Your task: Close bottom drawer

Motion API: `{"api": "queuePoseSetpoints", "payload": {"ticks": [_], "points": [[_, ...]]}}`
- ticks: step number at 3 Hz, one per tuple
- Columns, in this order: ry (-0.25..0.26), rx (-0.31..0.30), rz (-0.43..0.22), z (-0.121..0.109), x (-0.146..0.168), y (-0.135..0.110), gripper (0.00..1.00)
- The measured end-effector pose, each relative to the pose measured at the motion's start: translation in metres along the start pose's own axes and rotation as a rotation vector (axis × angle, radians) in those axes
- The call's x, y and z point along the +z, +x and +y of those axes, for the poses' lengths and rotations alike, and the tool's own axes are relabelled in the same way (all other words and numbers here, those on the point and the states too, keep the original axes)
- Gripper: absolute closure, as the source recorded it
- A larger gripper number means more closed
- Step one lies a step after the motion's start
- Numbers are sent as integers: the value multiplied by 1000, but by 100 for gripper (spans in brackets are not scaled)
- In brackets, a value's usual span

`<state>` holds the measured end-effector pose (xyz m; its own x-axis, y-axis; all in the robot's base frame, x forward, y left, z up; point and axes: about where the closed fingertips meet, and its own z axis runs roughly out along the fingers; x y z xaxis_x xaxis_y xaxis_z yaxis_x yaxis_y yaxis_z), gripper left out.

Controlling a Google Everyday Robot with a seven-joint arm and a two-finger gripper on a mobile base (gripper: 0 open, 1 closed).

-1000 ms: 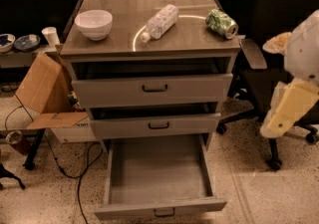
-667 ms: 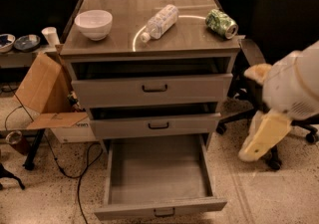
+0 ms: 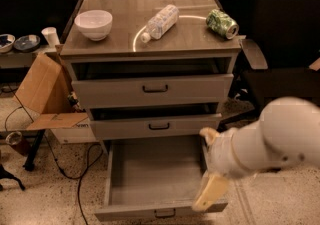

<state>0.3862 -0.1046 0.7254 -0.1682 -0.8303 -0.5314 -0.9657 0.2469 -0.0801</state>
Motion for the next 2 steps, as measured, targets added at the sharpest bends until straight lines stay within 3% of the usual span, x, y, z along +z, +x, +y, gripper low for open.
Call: {"api": "queuePoseSetpoints", "payload": {"ticks": [1,2], "points": [[-112,21,-17,39,101,16,0],[-75,37,-40,31,119,19,0]]}}
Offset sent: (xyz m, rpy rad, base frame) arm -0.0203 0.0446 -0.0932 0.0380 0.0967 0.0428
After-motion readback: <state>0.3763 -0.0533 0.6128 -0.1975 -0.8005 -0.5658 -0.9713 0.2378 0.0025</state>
